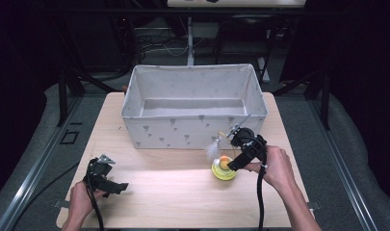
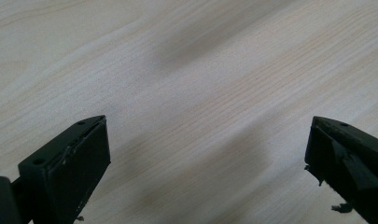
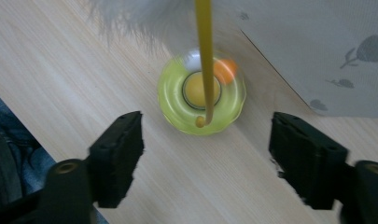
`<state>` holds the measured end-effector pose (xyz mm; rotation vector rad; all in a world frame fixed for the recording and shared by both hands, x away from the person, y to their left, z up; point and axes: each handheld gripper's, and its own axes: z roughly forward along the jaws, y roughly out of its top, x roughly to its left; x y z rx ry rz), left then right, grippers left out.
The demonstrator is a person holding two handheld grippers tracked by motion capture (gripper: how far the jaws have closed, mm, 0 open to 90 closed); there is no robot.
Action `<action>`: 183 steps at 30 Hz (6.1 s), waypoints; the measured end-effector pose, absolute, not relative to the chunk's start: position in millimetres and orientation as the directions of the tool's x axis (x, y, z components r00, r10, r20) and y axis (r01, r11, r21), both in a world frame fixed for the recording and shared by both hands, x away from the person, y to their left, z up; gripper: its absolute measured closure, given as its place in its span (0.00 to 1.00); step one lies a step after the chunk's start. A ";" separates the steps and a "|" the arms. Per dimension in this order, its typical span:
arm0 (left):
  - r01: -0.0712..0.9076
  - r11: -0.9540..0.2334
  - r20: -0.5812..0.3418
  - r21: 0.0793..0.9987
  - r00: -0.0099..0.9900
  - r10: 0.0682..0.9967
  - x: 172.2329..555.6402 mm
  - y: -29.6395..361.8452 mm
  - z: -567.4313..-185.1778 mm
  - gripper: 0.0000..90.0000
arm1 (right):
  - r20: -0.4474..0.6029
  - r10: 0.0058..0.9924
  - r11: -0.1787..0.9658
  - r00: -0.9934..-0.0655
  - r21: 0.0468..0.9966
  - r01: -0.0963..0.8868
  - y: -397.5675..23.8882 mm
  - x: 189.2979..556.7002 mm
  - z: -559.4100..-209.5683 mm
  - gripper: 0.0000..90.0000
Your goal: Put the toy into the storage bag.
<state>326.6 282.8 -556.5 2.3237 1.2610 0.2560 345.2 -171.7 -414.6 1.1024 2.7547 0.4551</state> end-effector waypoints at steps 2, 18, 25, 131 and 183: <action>0.738 -0.460 -0.063 0.494 0.558 0.827 326.6 282.8 -556.4 0.00 | -0.016 0.688 0.691 -0.726 0.323 0.647 -169.3 347.6 -412.1 0.43; 0.741 -0.465 -0.065 0.485 0.561 0.825 327.1 282.6 -557.2 0.00 | -0.052 0.630 0.758 -0.775 0.259 0.599 -153.3 359.6 -402.1 0.98; 0.741 -0.464 -0.065 0.484 0.560 0.826 327.4 282.5 -557.4 0.00 | -0.048 0.625 0.764 -0.779 0.244 0.598 -150.1 363.0 -399.2 0.98; 0.731 -0.476 -0.067 0.489 0.576 0.815 330.7 278.1 -558.9 0.00 | -0.041 0.621 0.750 -0.783 0.321 0.578 -162.6 378.4 -246.2 0.98; 0.718 -0.491 -0.069 0.493 0.595 0.801 330.2 277.6 -558.1 0.00 | -0.177 0.693 0.701 -0.699 0.391 0.596 -150.5 408.9 -173.1 0.98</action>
